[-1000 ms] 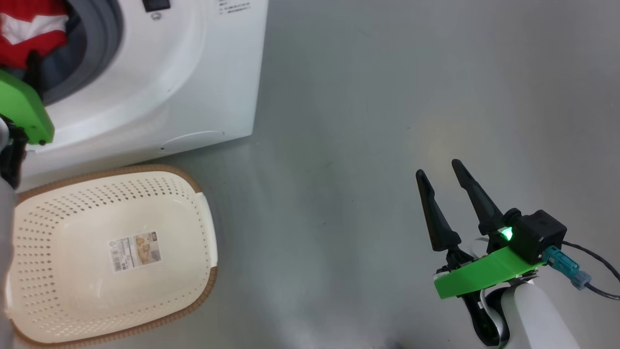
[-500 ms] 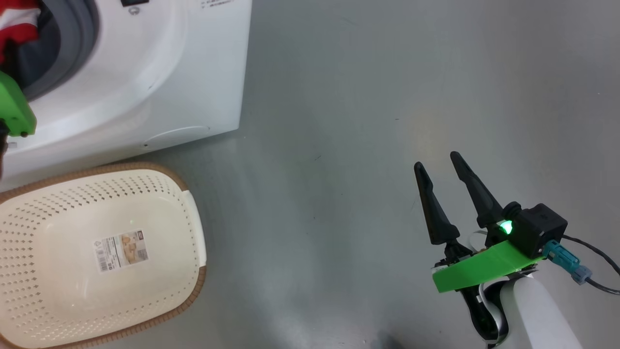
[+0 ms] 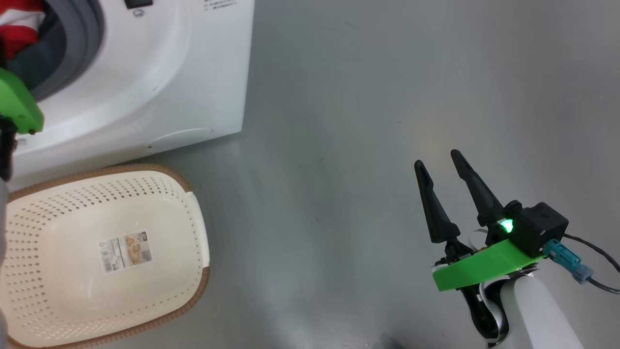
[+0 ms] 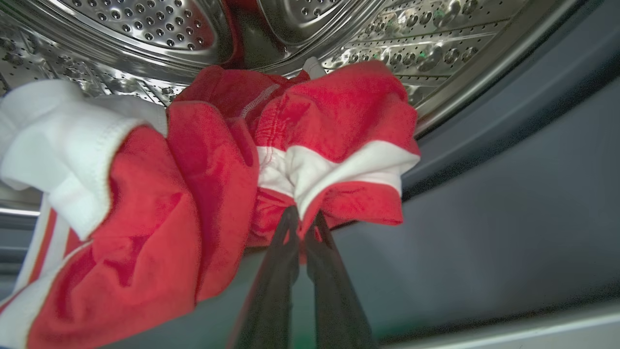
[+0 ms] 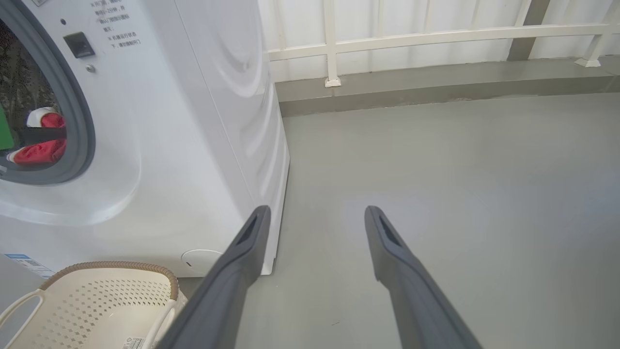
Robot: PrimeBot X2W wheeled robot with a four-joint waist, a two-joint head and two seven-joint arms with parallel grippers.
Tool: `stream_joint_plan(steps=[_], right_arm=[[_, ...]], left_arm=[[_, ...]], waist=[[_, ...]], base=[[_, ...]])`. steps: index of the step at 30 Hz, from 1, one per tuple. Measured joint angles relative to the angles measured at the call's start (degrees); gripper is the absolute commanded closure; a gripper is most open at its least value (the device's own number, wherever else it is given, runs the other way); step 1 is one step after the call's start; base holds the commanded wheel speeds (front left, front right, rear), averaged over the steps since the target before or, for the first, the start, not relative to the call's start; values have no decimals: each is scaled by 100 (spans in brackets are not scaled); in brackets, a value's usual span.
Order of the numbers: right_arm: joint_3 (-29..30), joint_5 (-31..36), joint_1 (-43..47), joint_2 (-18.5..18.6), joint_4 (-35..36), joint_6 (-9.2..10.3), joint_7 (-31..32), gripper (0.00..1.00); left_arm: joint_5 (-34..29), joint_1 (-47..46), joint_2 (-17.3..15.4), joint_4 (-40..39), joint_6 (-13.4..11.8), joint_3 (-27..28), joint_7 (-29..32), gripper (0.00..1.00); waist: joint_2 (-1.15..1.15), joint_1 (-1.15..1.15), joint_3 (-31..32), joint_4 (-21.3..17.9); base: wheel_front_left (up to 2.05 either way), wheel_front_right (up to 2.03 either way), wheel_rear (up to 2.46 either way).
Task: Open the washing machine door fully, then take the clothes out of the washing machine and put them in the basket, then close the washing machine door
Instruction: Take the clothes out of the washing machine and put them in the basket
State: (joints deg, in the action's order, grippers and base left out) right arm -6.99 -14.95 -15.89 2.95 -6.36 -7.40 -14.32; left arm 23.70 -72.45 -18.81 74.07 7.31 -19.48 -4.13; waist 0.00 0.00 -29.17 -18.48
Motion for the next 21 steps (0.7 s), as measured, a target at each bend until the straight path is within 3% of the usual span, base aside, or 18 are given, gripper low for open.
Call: stream_joint_plan(steps=[21], right_arm=[[162,35,6,179,75,0,0,0]], left_arm=[[1028,770,309,-632,0,-103,-968,100]], waist=[[0,0,440,542]], base=[[0,0,0]])
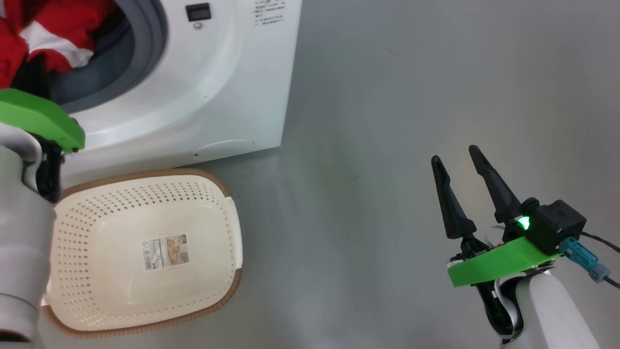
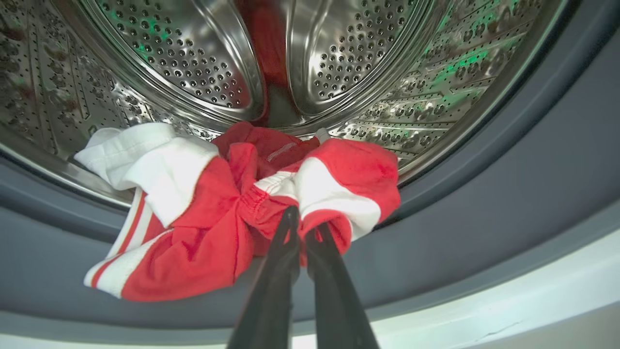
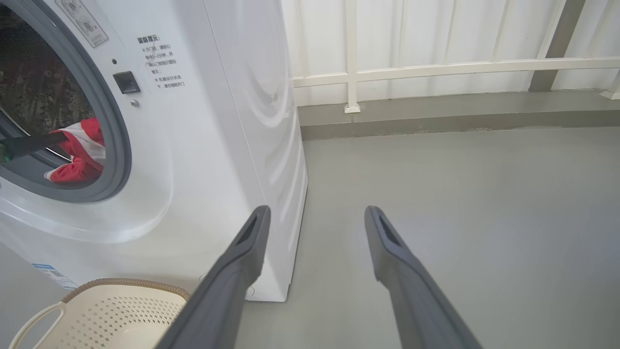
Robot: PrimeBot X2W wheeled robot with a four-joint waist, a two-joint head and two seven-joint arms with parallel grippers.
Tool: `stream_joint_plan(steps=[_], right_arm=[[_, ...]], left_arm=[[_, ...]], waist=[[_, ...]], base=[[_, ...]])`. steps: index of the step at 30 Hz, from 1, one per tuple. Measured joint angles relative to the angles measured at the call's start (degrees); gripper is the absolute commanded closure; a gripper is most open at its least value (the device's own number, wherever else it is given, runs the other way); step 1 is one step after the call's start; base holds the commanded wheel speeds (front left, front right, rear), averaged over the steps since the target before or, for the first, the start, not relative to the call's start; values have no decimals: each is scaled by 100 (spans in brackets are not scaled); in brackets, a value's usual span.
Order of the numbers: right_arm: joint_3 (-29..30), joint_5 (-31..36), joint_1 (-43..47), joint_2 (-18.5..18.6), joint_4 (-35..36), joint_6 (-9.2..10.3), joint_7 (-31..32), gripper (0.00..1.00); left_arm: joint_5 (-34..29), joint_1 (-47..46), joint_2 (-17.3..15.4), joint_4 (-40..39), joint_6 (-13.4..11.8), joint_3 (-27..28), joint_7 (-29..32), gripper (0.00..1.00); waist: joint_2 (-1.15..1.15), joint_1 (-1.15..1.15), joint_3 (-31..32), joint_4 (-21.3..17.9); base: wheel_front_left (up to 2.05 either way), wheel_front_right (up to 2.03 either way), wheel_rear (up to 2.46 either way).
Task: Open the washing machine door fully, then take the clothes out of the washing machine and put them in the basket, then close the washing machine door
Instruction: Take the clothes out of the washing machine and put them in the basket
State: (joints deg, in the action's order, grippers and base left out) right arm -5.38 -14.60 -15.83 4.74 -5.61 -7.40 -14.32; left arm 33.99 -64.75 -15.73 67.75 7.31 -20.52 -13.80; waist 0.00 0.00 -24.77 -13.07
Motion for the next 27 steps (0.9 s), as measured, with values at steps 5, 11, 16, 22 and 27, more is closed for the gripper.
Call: stream_joint_plan(steps=[5,11,16,22,27], right_arm=[[37,0,1,37,5,0,0,0],[80,0,2,68,4,0,-2,0],[135,2,32,112,4,0,-26,0],[226,36,45,168,5,0,-40,0],[253,43,91,222,10,0,-41,0]], left_arm=[[116,212,5,-422,1,56,-43,100],[-11,654,1,-1244,0,441,-49,100],[-307,1101,71,-1864,-9,753,-49,100],[-678,1612,232,-2660,-34,1110,-49,100],[-883,2065,401,-3243,-52,1361,-52,100]], waist=[[0,0,112,126],[0,0,247,243],[0,0,348,337],[0,0,459,434],[0,0,554,504]], base=[[0,0,0],[0,0,0],[0,0,0],[0,0,0],[0,0,0]])
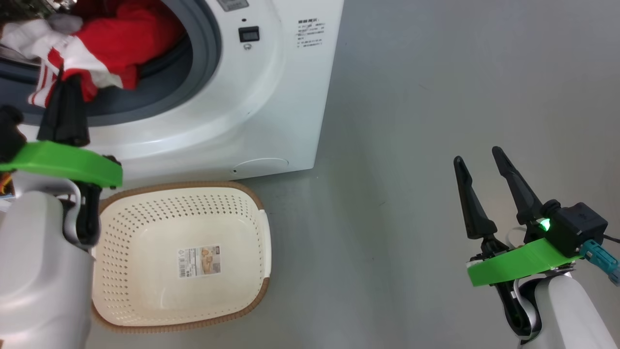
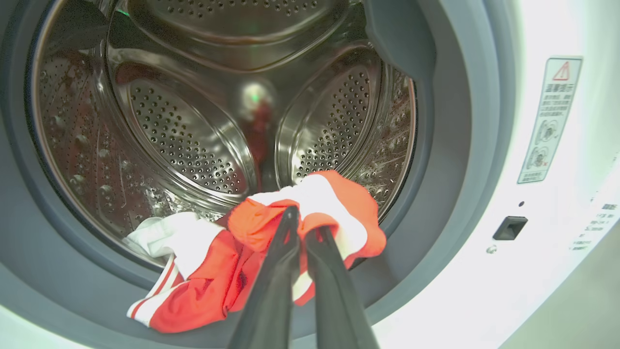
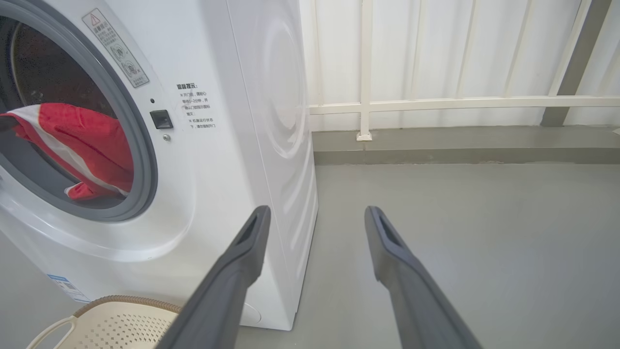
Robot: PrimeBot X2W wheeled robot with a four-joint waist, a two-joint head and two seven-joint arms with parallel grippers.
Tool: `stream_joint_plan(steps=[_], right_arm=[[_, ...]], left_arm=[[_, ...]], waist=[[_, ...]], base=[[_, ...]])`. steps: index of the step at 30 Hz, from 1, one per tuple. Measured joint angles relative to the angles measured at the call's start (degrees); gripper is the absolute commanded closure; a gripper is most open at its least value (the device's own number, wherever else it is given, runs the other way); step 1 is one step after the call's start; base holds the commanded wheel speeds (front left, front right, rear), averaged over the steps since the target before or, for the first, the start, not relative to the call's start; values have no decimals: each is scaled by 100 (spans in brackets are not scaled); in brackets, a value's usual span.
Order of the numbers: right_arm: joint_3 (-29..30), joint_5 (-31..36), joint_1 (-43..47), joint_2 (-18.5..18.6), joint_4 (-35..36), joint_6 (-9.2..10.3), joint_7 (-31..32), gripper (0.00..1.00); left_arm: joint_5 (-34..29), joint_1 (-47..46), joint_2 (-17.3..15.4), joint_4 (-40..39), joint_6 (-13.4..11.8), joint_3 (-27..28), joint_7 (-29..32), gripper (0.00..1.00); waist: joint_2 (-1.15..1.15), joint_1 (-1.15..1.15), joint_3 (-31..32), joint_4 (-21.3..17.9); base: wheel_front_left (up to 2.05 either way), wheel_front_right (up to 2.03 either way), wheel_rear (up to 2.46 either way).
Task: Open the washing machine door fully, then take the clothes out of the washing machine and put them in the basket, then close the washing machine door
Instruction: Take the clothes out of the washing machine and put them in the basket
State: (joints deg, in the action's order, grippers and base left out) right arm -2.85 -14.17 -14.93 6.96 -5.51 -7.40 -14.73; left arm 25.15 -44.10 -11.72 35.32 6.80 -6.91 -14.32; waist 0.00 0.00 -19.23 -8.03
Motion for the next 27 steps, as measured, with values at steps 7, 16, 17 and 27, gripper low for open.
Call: stream_joint_plan(steps=[7,16,17,27], right_arm=[[11,45,157,71,11,0,1,0],[55,48,337,176,20,0,1,0],[68,48,371,187,18,0,0,0],[146,49,480,231,31,0,1,0]], left_arm=[[-201,529,149,-773,1,232,-22,100],[-302,1285,327,-1788,7,314,-22,100],[-307,1366,330,-1922,9,324,-23,100],[-366,2041,331,-3154,-8,357,-22,100]], waist=[[0,0,104,91],[0,0,230,223],[0,0,242,240],[0,0,325,371]], base=[[0,0,0],[0,0,0],[0,0,0],[0,0,0]])
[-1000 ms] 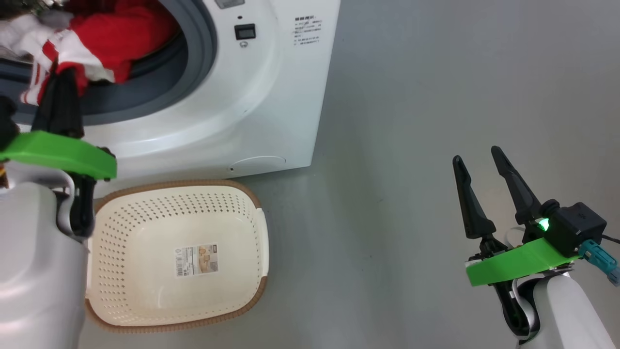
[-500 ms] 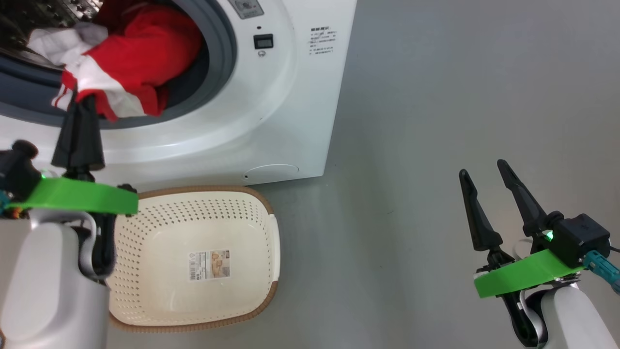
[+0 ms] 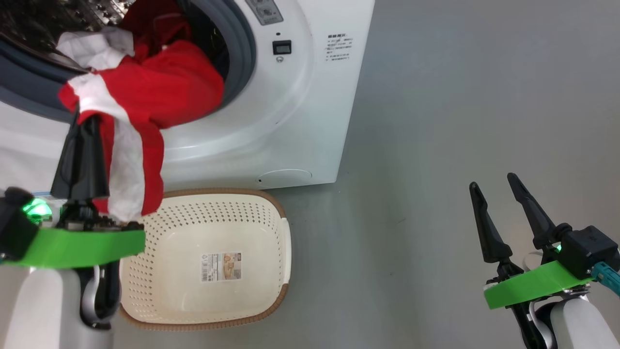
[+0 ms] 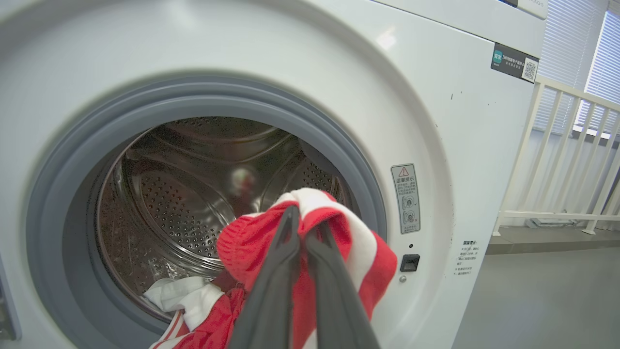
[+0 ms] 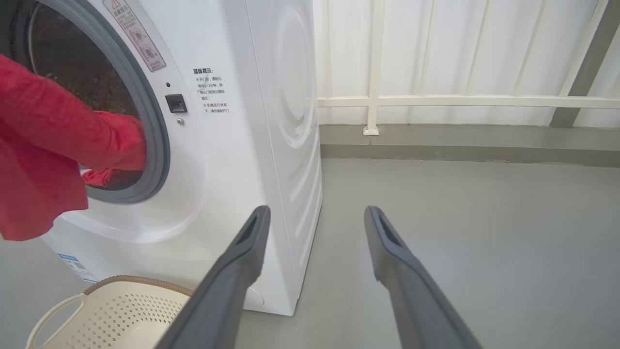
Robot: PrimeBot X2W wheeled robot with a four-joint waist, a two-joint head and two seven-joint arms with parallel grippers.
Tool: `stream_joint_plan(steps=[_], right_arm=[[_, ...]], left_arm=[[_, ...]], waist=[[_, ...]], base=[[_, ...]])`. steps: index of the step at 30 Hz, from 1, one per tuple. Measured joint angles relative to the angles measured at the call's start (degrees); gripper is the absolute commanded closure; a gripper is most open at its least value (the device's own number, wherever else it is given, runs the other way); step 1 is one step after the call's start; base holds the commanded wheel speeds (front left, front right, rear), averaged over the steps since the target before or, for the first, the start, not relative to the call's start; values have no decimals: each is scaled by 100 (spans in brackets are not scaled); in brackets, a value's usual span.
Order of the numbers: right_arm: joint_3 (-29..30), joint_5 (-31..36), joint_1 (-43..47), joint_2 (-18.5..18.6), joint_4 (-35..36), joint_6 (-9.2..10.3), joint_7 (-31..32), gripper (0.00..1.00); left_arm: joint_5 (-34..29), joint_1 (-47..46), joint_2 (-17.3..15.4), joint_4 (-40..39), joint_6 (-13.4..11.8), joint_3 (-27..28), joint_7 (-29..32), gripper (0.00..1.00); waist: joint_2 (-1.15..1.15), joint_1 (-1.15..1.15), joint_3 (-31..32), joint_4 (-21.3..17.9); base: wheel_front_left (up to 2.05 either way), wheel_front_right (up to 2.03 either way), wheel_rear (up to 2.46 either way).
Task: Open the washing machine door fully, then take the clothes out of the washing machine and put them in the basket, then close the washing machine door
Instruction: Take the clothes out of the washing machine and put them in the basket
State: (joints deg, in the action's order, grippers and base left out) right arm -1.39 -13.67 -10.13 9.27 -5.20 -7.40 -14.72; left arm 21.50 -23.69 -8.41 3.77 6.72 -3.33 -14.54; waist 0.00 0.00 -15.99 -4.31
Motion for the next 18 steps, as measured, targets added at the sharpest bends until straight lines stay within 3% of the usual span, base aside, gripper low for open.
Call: stream_joint_plan(steps=[9,14,18], right_arm=[[21,0,69,16,34,0,-1,0],[3,-1,65,18,36,0,-1,0],[-13,-1,59,16,42,0,-1,0]], left_arm=[[-19,689,-13,-1425,-249,16,233,100],[-10,981,8,-1337,-250,-71,322,100],[57,1094,71,-804,-250,-137,311,100]], waist=[[0,0,-13,73],[0,0,-83,77],[0,0,-156,51]], base=[[0,0,0],[0,0,0],[0,0,0]])
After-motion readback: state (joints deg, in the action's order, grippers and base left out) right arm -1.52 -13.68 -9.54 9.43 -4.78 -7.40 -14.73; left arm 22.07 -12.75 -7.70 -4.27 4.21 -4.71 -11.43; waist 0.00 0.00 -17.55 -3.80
